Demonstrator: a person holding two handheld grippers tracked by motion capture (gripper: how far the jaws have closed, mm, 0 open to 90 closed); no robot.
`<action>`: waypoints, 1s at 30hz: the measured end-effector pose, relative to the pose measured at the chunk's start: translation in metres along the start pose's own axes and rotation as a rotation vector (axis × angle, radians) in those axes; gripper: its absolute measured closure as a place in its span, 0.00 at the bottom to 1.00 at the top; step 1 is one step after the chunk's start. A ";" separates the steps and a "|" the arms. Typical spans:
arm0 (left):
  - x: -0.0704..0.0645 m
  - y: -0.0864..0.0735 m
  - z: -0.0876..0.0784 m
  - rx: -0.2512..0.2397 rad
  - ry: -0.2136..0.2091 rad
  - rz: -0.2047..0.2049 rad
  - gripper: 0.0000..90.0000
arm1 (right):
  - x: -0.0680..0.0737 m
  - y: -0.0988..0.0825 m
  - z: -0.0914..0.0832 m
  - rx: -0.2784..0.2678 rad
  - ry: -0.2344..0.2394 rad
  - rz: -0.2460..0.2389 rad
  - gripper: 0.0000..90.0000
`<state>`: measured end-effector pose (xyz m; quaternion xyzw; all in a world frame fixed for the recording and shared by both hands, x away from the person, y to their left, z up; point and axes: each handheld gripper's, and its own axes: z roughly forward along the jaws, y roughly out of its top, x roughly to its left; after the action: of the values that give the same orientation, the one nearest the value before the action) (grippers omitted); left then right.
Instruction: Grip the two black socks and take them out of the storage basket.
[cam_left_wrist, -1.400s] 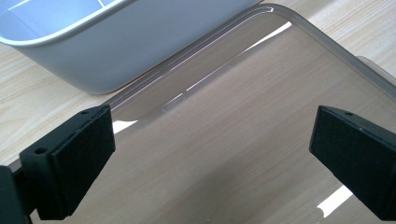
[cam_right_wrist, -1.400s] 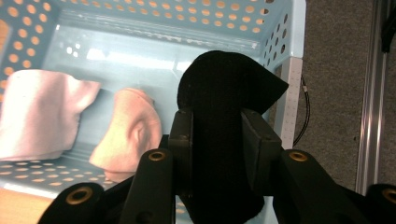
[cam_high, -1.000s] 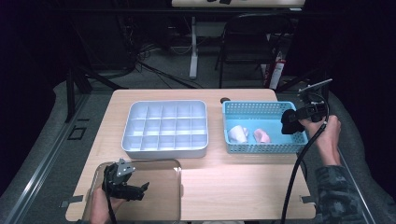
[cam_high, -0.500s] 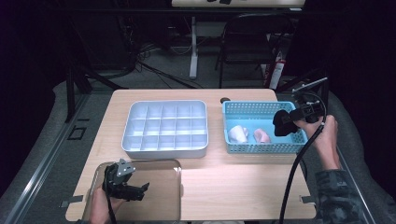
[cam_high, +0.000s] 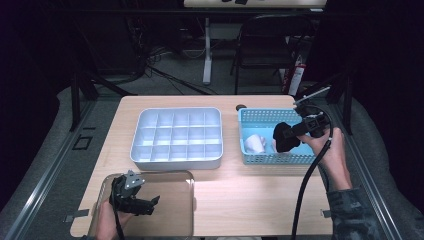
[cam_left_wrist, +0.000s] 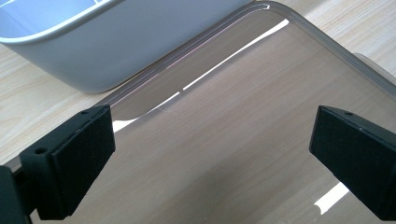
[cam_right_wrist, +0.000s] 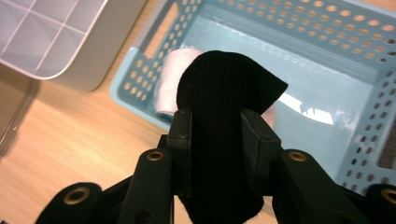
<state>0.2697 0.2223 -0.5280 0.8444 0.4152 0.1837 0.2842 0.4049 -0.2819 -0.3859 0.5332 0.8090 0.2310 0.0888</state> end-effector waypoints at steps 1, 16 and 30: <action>0.000 0.000 0.000 0.000 0.000 0.000 0.00 | 0.005 0.000 0.001 0.002 0.012 -0.014 0.75; 0.000 0.000 -0.001 -0.009 -0.006 -0.002 0.00 | 0.050 -0.016 0.008 -0.013 0.096 -0.107 0.75; -0.001 0.001 0.000 -0.015 -0.010 -0.003 0.00 | 0.081 -0.039 0.028 0.009 0.164 -0.159 0.75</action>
<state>0.2693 0.2210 -0.5271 0.8425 0.4138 0.1820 0.2929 0.3503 -0.2135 -0.4200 0.4472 0.8542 0.2626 0.0381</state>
